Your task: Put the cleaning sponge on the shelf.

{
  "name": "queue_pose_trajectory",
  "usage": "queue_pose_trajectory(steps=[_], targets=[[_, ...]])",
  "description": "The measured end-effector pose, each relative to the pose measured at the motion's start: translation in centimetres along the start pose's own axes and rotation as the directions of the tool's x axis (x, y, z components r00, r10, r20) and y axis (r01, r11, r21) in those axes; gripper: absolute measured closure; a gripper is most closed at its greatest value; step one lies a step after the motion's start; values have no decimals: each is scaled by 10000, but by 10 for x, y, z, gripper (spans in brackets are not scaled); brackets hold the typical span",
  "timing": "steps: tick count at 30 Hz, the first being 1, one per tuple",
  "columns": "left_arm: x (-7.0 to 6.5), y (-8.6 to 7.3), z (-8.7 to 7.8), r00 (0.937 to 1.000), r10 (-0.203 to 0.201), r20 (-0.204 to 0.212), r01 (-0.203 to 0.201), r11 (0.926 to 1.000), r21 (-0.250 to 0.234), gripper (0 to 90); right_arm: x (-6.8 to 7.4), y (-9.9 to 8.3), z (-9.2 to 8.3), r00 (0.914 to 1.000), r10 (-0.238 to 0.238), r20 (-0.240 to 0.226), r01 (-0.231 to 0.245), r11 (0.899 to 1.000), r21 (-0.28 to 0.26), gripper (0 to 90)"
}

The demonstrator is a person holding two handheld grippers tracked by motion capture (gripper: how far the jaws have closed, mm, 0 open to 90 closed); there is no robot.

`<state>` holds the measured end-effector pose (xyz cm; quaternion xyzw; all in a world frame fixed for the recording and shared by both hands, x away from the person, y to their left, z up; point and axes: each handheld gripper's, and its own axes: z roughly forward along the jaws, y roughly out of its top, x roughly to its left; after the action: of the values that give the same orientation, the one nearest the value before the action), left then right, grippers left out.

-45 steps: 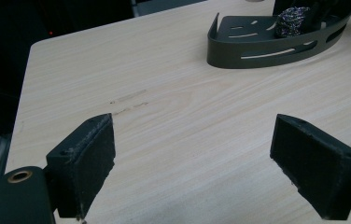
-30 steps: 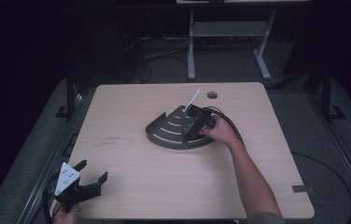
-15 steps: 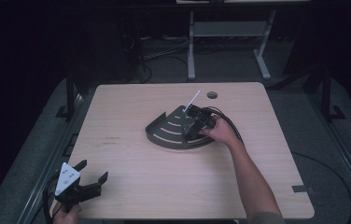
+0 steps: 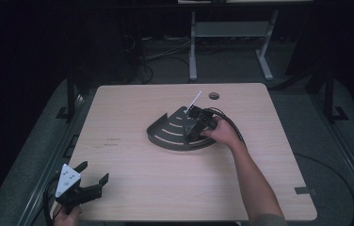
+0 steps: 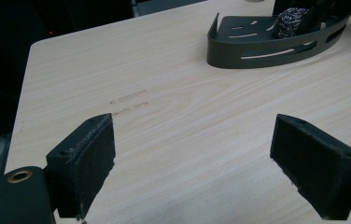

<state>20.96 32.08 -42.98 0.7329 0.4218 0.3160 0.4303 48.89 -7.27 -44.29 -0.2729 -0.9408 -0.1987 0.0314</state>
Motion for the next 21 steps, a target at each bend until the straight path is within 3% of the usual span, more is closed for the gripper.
queue_pose_trajectory(steps=[21], targets=[[0,0,0,10000,-6,4,6,10000,-5,133,3,0,-5,10000,-56,31,57,9999,-144,232]])
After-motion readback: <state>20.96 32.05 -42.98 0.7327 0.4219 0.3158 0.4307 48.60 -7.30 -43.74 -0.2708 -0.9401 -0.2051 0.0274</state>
